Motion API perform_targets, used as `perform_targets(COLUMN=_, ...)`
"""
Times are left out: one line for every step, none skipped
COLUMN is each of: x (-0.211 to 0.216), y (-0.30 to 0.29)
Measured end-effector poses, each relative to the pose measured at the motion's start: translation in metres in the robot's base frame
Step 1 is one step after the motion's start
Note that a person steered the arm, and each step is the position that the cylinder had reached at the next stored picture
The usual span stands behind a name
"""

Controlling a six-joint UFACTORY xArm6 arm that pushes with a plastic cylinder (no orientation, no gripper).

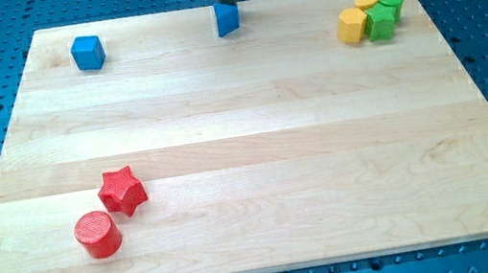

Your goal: Move the blue cube parallel to the left of the blue triangle

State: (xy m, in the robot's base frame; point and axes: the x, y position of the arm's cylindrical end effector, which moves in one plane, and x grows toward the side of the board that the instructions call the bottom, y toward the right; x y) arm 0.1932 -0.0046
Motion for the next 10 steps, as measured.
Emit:
perform_targets(x=-0.001, y=-0.034)
perform_targets(x=-0.001, y=-0.089)
perform_targets(x=-0.001, y=-0.158)
perform_targets(x=-0.001, y=-0.236)
perform_targets(x=0.002, y=-0.299)
perform_targets(x=0.023, y=-0.29)
perform_targets(x=0.05, y=-0.257)
perform_targets(x=0.084, y=-0.257)
perform_targets(x=0.084, y=-0.237)
perform_targets(x=0.081, y=-0.18)
